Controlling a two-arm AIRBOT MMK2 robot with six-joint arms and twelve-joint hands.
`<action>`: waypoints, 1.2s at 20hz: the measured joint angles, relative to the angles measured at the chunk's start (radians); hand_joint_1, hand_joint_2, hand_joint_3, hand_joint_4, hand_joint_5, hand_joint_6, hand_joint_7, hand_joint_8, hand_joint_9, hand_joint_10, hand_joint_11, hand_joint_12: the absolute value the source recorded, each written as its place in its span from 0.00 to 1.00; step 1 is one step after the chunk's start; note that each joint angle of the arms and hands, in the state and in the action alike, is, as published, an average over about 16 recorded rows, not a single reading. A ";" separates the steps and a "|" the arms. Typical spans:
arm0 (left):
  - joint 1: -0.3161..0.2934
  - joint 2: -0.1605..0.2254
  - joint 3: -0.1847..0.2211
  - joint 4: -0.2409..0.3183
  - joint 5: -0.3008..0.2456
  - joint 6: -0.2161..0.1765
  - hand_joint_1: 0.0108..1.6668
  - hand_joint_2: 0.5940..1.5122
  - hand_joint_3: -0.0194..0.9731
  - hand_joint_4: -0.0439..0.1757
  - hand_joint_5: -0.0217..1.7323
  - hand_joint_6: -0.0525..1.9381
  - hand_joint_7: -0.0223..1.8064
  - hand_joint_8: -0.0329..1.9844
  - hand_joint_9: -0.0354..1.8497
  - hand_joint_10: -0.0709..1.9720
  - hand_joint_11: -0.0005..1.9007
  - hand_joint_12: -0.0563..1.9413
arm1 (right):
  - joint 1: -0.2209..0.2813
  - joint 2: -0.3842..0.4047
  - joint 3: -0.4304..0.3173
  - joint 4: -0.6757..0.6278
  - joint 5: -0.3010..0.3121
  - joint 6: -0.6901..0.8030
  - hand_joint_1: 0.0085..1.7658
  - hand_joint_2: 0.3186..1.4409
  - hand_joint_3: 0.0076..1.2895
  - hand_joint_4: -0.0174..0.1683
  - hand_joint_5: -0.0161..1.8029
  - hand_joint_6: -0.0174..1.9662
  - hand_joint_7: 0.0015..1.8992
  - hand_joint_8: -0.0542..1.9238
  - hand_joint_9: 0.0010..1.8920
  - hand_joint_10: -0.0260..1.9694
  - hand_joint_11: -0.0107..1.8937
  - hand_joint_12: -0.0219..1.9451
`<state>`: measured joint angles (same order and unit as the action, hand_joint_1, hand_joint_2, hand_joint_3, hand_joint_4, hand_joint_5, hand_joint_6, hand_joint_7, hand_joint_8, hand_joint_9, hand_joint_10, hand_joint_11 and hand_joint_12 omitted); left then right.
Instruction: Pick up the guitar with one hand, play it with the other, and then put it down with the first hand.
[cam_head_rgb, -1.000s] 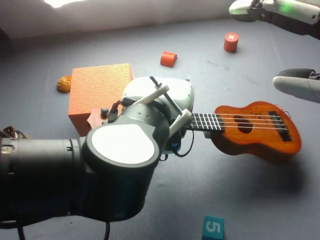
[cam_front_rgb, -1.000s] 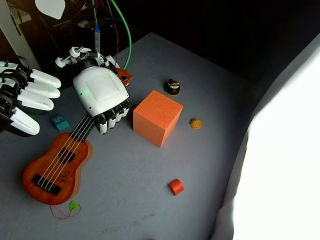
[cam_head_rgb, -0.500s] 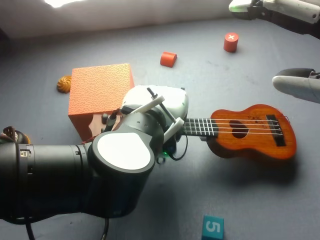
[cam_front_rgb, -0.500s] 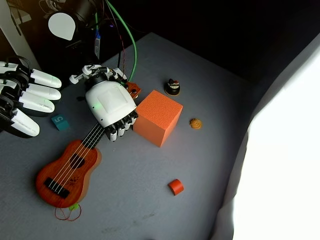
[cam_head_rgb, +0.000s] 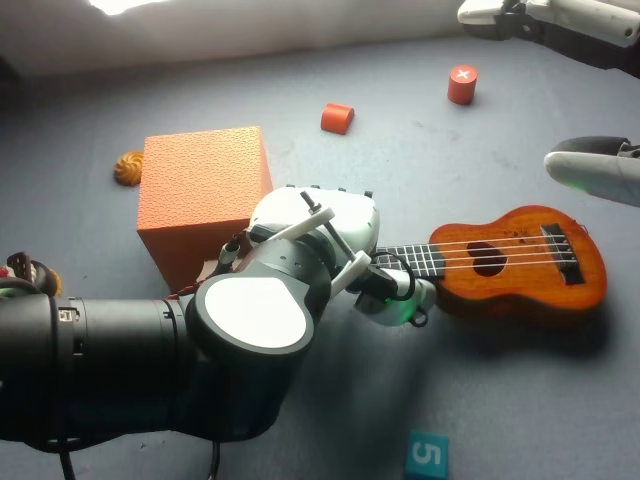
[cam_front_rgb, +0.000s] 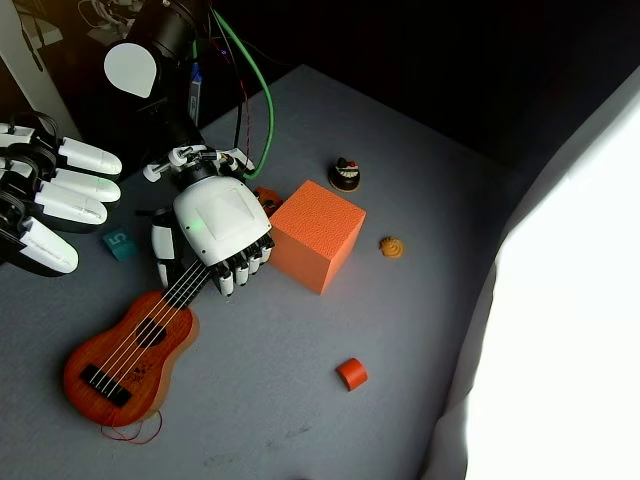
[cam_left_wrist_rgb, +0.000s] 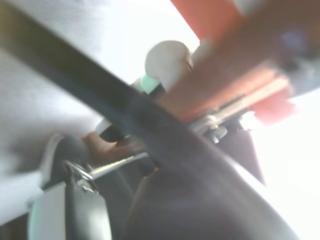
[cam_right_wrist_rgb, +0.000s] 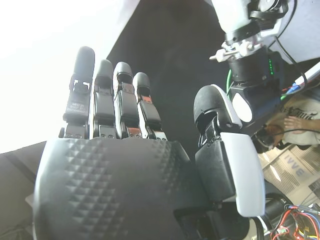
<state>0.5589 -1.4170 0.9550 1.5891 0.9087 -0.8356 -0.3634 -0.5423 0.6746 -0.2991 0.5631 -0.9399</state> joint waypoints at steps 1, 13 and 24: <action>0.002 -0.001 0.001 0.001 -0.001 0.000 0.21 0.52 0.03 0.19 0.53 0.87 0.55 0.92 0.58 0.96 0.56 0.98 | 0.000 0.000 0.000 0.000 0.000 0.000 0.12 0.93 0.01 0.12 0.03 0.20 0.10 0.03 0.01 0.24 0.02 0.53; 0.013 0.004 0.007 0.026 -0.030 0.006 0.01 0.45 0.03 0.39 0.23 0.26 0.24 0.33 0.24 0.48 0.14 0.69 | 0.000 0.000 0.000 0.000 0.000 -0.001 0.13 0.93 0.01 0.12 0.03 0.20 0.10 0.03 0.01 0.23 0.02 0.54; -0.110 0.047 0.022 -0.064 -0.130 0.195 0.00 0.46 0.03 0.55 0.12 0.05 0.13 0.04 0.12 0.10 0.02 0.27 | 0.000 0.000 -0.003 0.012 0.000 -0.001 0.13 0.93 0.01 0.12 0.04 0.24 0.13 0.04 0.03 0.28 0.02 0.60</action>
<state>0.4485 -1.3697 0.9775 1.5255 0.7784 -0.6409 -0.3634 -0.5419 0.6718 -0.2876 0.5628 -0.9410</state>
